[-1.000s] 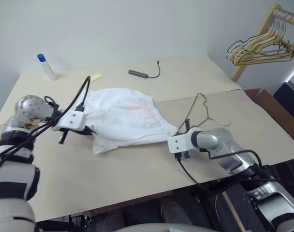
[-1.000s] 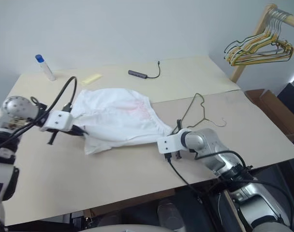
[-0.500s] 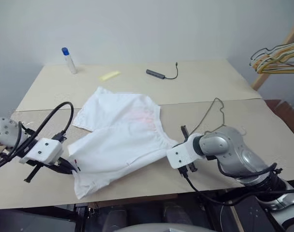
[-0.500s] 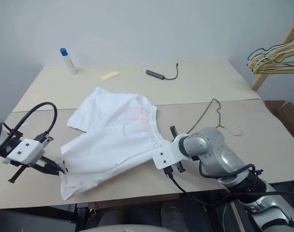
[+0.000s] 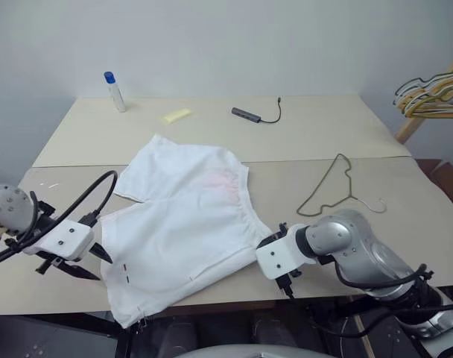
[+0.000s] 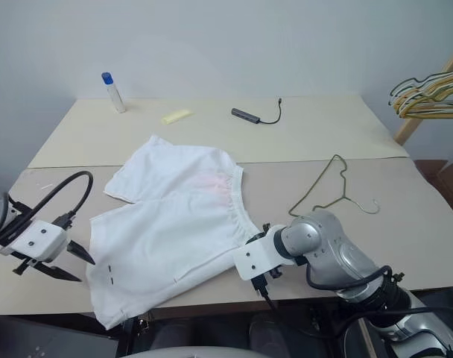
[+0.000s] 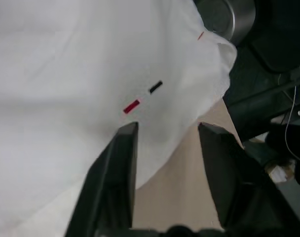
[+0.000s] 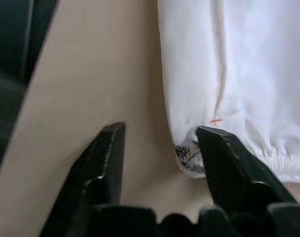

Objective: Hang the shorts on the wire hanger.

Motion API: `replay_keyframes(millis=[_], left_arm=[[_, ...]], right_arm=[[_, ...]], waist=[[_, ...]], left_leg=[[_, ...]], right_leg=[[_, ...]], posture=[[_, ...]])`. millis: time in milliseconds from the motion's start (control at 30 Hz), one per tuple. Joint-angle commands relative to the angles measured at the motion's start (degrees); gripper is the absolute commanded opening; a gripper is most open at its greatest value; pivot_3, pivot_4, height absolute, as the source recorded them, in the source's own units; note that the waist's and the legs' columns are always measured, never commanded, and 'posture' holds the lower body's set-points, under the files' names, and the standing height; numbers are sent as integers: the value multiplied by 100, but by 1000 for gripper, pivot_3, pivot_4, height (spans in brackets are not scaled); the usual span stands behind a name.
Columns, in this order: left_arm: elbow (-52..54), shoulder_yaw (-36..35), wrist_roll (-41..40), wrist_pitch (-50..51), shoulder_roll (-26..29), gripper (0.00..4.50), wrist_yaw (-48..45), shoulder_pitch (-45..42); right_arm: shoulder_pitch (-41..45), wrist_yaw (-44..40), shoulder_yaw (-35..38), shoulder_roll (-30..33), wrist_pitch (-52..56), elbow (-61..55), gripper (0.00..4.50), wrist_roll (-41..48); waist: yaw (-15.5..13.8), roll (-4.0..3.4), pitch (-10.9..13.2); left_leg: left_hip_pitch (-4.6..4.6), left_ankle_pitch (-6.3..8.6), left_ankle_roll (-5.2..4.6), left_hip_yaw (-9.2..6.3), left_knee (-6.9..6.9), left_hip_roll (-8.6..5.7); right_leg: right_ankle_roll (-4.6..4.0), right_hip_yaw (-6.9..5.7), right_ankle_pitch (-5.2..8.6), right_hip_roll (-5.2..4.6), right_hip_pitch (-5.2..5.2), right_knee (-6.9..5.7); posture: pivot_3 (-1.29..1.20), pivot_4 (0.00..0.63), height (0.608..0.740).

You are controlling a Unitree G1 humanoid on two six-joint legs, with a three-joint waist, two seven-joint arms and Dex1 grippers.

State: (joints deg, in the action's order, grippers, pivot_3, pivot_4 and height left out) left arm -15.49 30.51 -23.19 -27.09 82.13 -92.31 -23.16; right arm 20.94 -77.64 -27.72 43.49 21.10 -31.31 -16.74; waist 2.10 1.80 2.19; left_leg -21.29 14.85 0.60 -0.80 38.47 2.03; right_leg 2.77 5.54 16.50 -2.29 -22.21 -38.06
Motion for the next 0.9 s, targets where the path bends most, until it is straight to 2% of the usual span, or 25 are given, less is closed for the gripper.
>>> replay_keyframes(millis=[33, 100, 133, 167, 267, 400, 533, 667, 800, 900], left_arm=[[-376, 61, 335, -174, 124, 3285, -19, -385], [-743, -3, 531, -190, 1, 3923, -19, -654], [-870, -35, 568, -169, -59, 4254, -19, -763], [-894, -172, 239, 148, -163, 4477, -19, -842], [-535, -587, -1064, 1220, -333, 4477, -19, -924], [-44, -1264, -1895, 1967, -693, 4477, -19, -710], [511, -2004, -2050, 2543, -1254, 4477, 156, -351], [1209, -2517, -2193, 3118, -1797, 4477, 591, -115], [1783, -2747, -2011, 3363, -2173, 4477, 771, 98], [1960, -2900, -1928, 3544, -2384, 4477, 904, 190]], right_arm=[[46, 17, 900, 58, 659, -229, 3926, 787], [118, 313, 1331, -7, 1243, -85, 4500, 975], [141, 500, 1461, -51, 1460, -4, 4500, 990], [188, 722, 1588, -129, 1760, 135, 4500, 998], [240, 1396, 1799, -316, 2388, 575, 4500, 910], [395, 2710, 1914, -954, 3164, 1401, 4500, 622], [614, 3901, 2315, -1696, 3750, 2244, 4500, 567], [803, 4958, 2729, -2210, 3672, 3100, 4500, 597], [831, 5130, 2955, -2309, 3660, 3582, 4500, 897], [679, 5129, 2779, -2159, 3700, 3610, 4500, 918]], waist=[[-1, 2, 0], [-3, 5, 0], [-3, 5, 0], [-3, 5, 0], [-10, 6, -1], [32, 10, -1], [95, -3, 5], [165, -3, 5], [207, -4, 6], [236, -8, 8]], left_leg=[[1, 0, 0, 0, 0, 1], [1, 0, 0, 0, 0, 0], [0, 0, 0, 0, 1, 0], [-1, 0, 0, 0, 1, 0], [-3, 0, 0, -1, 1, 1], [-12, 0, 0, 0, 1, 3], [-9, 0, 0, -1, -3, 1], [-22, 0, 0, -7, -3, 0], [-23, 0, 0, -10, -2, -4], [-19, 0, 0, -12, -4, -3]], right_leg=[[0, 0, 0, 0, 2, 0], [-4, 0, -2, 1, 2, 1], [-7, -1, -4, 1, 2, 2], [-12, -1, -7, 1, 2, 1], [-13, -1, -7, 0, -1, 0], [-14, 1, -8, 0, -9, -1], [-36, 5, -20, 3, -13, -6], [-42, 5, -22, 3, -19, -4], [-41, 5, -22, 1, -16, -2], [-42, 5, -22, 1, -15, -3]], posture=[[-24, 0, 740], [-27, 0, 740], [-26, 0, 740], [-26, 0, 740], [-31, 0, 740], [-37, 0, 740], [-46, 0, 740], [-49, 0, 740], [-54, 0, 740], [-54, 0, 740]])
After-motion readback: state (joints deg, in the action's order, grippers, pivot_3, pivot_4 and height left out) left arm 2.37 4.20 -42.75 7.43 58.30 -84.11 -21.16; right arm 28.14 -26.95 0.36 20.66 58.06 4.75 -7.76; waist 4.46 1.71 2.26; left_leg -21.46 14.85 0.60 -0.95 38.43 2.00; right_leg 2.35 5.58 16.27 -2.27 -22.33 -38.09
